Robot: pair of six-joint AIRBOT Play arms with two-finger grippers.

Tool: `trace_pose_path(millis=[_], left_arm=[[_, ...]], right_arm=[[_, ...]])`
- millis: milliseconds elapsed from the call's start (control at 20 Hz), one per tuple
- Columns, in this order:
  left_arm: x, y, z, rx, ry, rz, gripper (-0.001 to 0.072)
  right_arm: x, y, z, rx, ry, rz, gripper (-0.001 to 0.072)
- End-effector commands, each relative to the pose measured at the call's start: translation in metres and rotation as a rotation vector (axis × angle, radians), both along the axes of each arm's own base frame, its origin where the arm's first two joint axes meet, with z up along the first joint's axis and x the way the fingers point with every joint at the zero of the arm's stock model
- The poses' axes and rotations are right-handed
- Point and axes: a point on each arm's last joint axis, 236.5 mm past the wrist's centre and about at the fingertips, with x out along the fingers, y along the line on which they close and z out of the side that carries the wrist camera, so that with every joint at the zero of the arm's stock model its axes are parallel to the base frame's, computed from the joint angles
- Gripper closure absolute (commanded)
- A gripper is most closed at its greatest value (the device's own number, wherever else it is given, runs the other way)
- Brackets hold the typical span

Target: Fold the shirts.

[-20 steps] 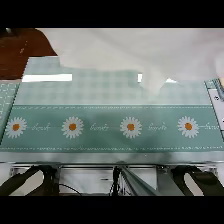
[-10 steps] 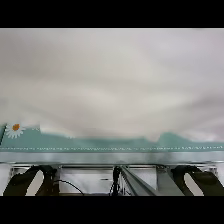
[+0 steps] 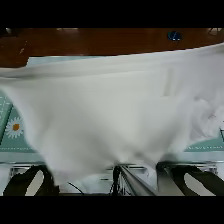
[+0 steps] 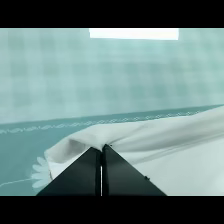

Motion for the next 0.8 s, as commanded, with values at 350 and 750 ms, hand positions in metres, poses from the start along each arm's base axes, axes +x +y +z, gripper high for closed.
trace_pose_path(millis=[350, 750], left_arm=[[0.191, 0.023, -0.197, -0.2, 0.222, 0.062, 0.0686], [0.283, 0.033, -0.234, -0.157, 0.043, 0.083, 0.0686]], right_arm=[[0.19, 0.023, -0.204, 0.053, 0.244, 0.133, 0.0694], [0.263, 0.036, -0.277, 0.108, 0.15, 0.159, 0.0694]])
